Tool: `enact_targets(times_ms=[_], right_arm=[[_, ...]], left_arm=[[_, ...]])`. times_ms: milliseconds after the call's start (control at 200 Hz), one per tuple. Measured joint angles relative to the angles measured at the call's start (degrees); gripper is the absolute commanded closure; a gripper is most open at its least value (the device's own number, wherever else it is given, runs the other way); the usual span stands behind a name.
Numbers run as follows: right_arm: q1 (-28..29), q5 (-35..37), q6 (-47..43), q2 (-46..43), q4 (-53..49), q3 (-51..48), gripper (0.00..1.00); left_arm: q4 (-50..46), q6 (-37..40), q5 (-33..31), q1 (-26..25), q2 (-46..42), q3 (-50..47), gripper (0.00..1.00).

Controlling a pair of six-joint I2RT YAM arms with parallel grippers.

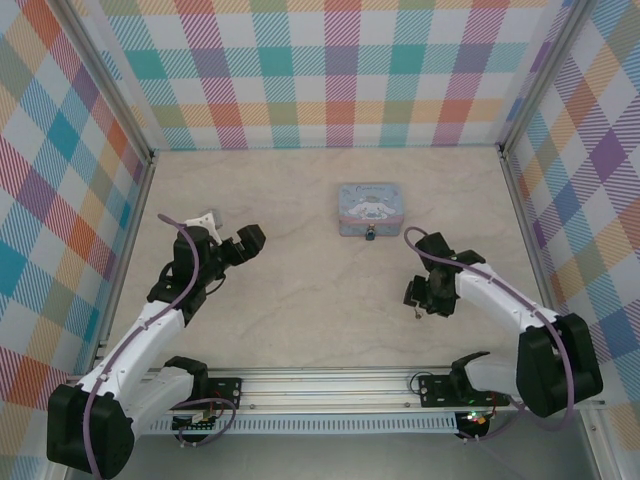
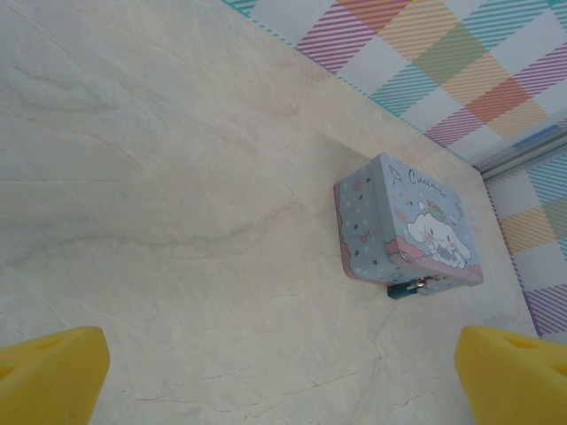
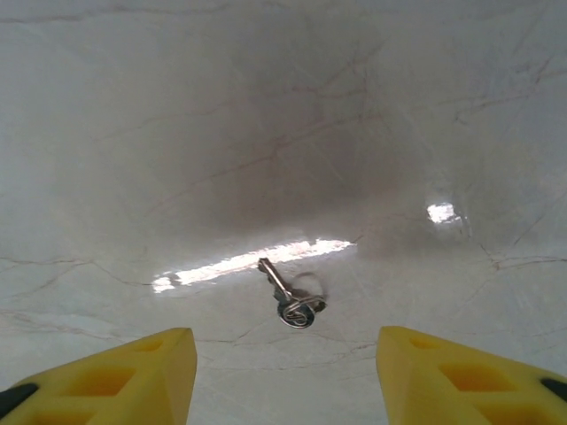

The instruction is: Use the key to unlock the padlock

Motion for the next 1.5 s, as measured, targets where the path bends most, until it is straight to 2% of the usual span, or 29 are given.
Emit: enact_targets(times_ms=[300, 580, 1210, 1500], right_arm=[[2.3, 2.2, 3.1, 5.6, 1.8, -0.1, 0.54], [2.9, 3.2, 4.5, 6.4, 1.8, -0.2, 0.58], [3.3, 3.2, 5.6, 7.5, 2.4, -1.3, 0.84], [3.3, 3.0, 5.6, 7.5, 2.4, -1.3, 0.81]], left_arm=[[0.0, 0.0, -0.4, -0.1, 0.7, 0.0, 0.00], [-0.5, 0.0, -0.9, -0.1, 0.8, 0.0, 0.00], [-1.9, 0.0, -1.1, -0.1, 1.5, 0.3, 0.00], [-2.7, 0.0, -1.3, -0.4, 1.5, 0.3, 0.00]])
